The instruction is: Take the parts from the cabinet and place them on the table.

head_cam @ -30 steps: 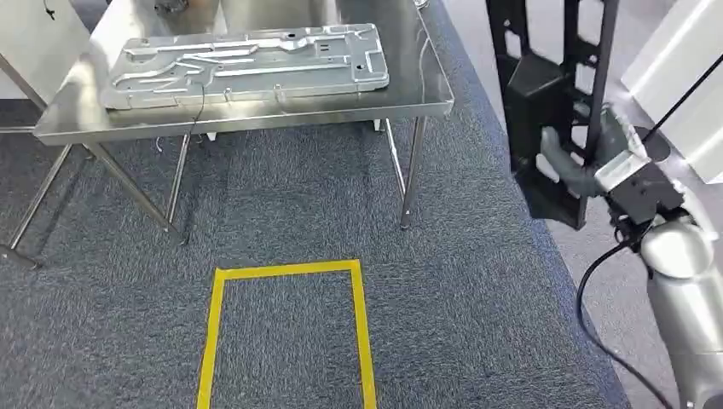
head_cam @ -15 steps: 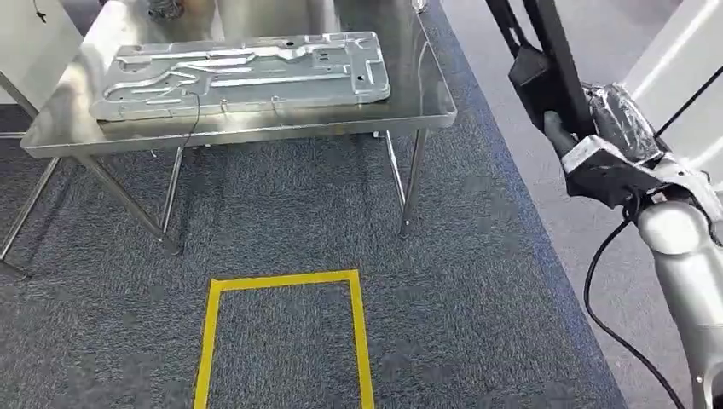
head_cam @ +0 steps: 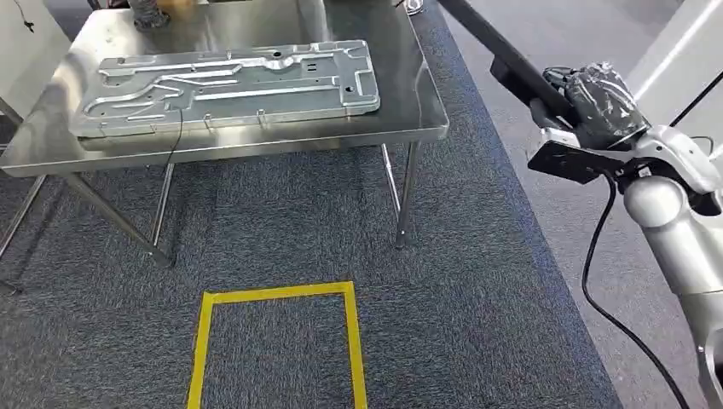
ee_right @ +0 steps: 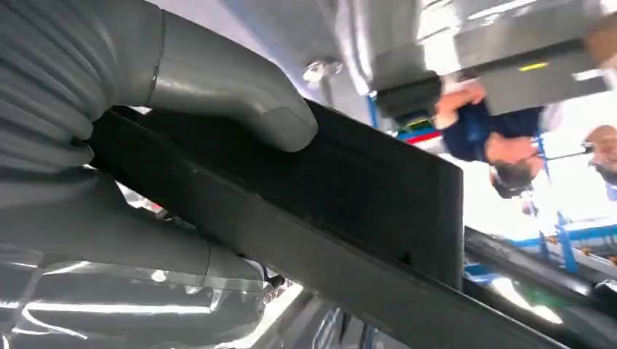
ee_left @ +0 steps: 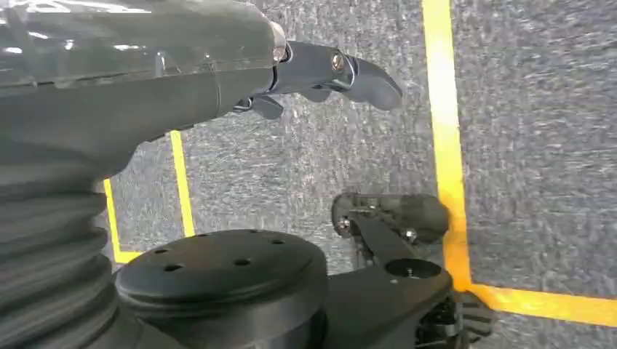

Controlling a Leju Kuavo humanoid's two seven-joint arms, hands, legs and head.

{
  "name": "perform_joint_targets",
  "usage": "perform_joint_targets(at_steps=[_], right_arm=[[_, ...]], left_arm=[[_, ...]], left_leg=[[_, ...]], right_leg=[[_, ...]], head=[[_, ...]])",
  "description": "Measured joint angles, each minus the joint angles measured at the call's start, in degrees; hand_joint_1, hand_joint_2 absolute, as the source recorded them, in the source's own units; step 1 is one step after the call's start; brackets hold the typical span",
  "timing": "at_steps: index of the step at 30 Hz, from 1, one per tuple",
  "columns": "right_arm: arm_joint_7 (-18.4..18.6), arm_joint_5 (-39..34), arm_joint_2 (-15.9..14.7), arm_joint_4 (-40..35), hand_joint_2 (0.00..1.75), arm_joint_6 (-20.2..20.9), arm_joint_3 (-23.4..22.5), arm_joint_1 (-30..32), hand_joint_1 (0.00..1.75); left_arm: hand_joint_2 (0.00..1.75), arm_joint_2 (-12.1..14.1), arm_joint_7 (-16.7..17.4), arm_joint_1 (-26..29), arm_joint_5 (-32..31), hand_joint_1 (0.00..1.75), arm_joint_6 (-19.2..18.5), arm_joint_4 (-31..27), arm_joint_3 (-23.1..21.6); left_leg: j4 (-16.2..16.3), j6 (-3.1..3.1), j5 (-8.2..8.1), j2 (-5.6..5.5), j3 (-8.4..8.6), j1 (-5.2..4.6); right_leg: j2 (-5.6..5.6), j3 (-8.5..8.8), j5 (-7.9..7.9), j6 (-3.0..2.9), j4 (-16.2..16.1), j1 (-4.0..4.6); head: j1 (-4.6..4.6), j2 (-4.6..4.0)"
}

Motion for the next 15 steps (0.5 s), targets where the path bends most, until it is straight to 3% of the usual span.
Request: perform_joint_targets(at_steps=[2, 3, 4, 5, 6, 7, 9, 10, 11, 12, 14, 15], right_arm=[[0.04, 1.94, 0.02, 1.01, 1.75, -1.4, 1.64, -2.27, 1.75], [0.09, 3.08, 0.04, 1.68, 1.75, -1.92, 2.69, -3.19, 1.75], [0.2, 4.99, 0.07, 2.4, 1.75, -2.66, 3.86, -3.85, 1.75], [0.37, 7.04, 0.04, 2.86, 1.75, -3.52, 4.96, -4.32, 1.75], [0.59, 8.96, 0.0, 3.26, 1.75, -4.29, 6.12, -4.68, 1.75], [0.63, 9.89, 0.0, 3.63, 1.75, -4.78, 7.1, -5.07, 1.75], [0.72, 10.75, -0.02, 4.13, 1.75, -5.31, 8.55, -6.09, 1.75], [0.72, 10.9, -0.02, 4.5, 1.75, -5.4, 9.34, -6.71, 1.75], [0.66, 11.03, -0.09, 4.87, 1.75, -5.4, 10.16, -7.55, 1.75], [0.68, 11.27, -0.11, 5.35, 1.75, -5.29, 10.97, -8.28, 1.75], [0.59, 11.49, -0.11, 6.56, 1.75, -5.27, 12.57, -10.23, 1.75], [0.59, 11.6, -0.13, 7.1, 1.75, -5.29, 13.22, -10.91, 1.75]], left_arm=[[1.75, 0.0, 0.02, -0.15, 0.09, 0.0, 0.0, 0.0, 0.0], [1.75, 0.0, 0.02, -0.15, 0.09, 0.0, -0.02, 0.0, -0.02], [1.75, 0.0, 0.02, -0.05, 0.04, 0.0, -0.04, 0.0, -0.09], [1.75, 0.0, 0.0, -0.01, -0.02, 0.0, -0.13, 0.0, -0.18], [1.75, 0.0, -0.02, -0.11, -0.18, 0.0, -0.15, 0.0, -0.31], [1.75, 0.0, -0.02, -0.16, -0.28, 0.0, -0.15, 0.0, -0.48], [1.75, 0.04, -0.02, 0.0, -0.33, 0.0, -0.15, 0.0, -0.74], [1.75, 0.07, -0.04, 0.17, -0.35, 0.0, -0.17, 0.0, -0.94], [1.75, 0.18, -0.07, 0.1, -0.42, 0.0, -0.2, 0.0, -1.09], [1.75, 0.17, -0.09, 0.14, -0.55, 0.0, -0.28, 0.0, -1.24], [1.75, 0.17, -0.07, 0.07, -0.92, 0.0, -0.37, 0.0, -1.44], [1.75, 0.2, -0.04, 0.0, -0.94, 0.0, -0.39, 0.0, -1.51]], left_leg=[[8.01, -0.35, -1.23, 0.03, -4.62, 0.15], [12.37, -0.49, -3.22, 0.03, -7.65, 0.16], [15.74, -0.56, -5.17, 0.04, -10.3, 0.16], [16.98, -0.56, -5.73, 0.04, -12.0, 0.16], [15.59, -0.43, -4.57, 0.04, -12.31, 0.15], [12.25, -0.14, -2.02, 0.04, -11.57, 0.1], [2.34, 0.57, 5.64, 0.04, -8.7, -0.02], [-0.55, 0.92, 7.32, -0.05, -8.23, -0.31], [-0.68, 0.93, 5.54, 0.01, -8.18, -0.47], [-0.6, 1.16, 6.54, -0.03, -8.04, -0.53], [-0.81, 1.78, 6.33, -0.07, -7.82, -0.6], [-1.63, 2.07, 6.54, -0.08, -6.97, -0.14]], right_leg=[[0.02, 0.75, -0.73, -0.69, 0.0, 0.13], [0.05, 1.1, -1.13, -0.87, 0.0, 0.26], [0.14, 1.57, -1.53, -0.97, 0.0, 0.44], [0.23, 2.16, -1.96, -1.02, 0.0, 0.59], [0.28, 2.85, -2.45, -1.01, 0.0, 0.71], [0.28, 3.57, -2.94, -0.95, 0.0, 0.76], [0.31, 4.92, -3.93, -0.71, 0.0, 0.81], [0.38, 5.24, -4.35, -0.44, 0.1, 0.86], [0.7, 4.92, -4.49, -0.05, -0.03, 0.96], [0.69, 4.86, -4.71, 0.34, -0.02, 0.99], [0.69, 5.24, -4.99, 1.14, -0.55, 0.91], [0.49, 5.53, -5.49, 1.43, -0.22, 0.6]], head=[[0.0, 0.0], [0.0, 0.0], [0.0, 0.0], [0.0, 0.0], [0.0, 0.0], [0.0, 0.0], [0.0, 0.0], [0.02, 0.0], [0.0, 0.0], [0.0, 0.0], [0.0, 0.0], [0.0, 0.0]])
